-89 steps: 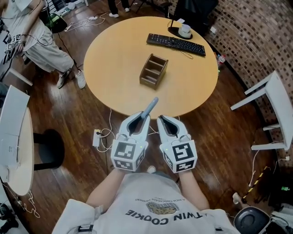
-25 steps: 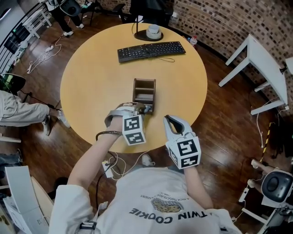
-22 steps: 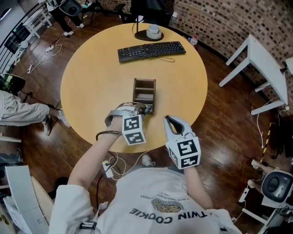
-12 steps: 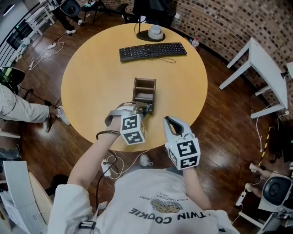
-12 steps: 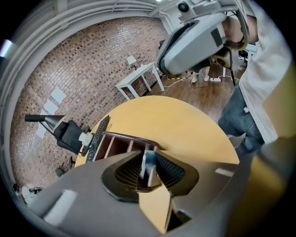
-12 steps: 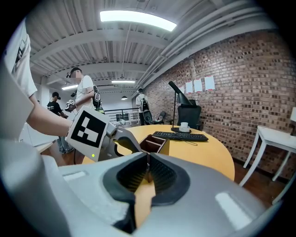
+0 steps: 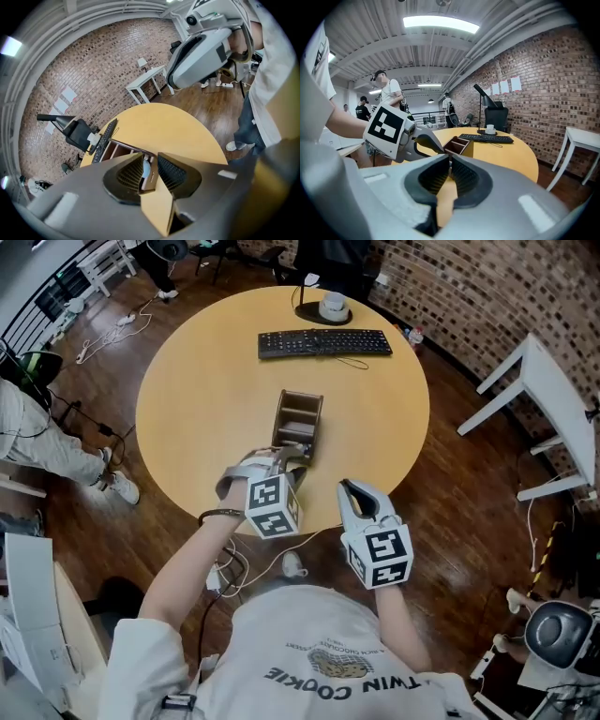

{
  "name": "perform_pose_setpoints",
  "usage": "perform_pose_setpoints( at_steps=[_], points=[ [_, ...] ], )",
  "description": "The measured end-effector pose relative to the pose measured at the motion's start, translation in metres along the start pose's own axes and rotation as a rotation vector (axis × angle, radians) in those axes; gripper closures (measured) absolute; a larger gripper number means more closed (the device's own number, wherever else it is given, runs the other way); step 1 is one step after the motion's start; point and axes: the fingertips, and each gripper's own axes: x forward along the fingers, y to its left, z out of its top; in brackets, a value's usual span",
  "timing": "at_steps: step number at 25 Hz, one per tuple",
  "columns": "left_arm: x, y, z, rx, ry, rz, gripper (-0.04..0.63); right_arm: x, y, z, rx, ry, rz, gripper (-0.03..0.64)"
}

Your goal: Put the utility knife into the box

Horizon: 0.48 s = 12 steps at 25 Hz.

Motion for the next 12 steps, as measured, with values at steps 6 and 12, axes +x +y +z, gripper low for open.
perform_pose_setpoints(
  at_steps=[6, 12],
  points=[
    [-0.019, -0.020, 0.022, -0.038, -0.003, 0.050, 0.492, -0.022, 0.008, -0.003, -0.019, -0.022, 0.058, 0.601],
    [-0.032, -0.044, 0.044, -0.101, -0.011, 0.091, 0.512, -0.048, 0.007, -0.015, -0.035, -0.024, 0.100, 0.601]
  ],
)
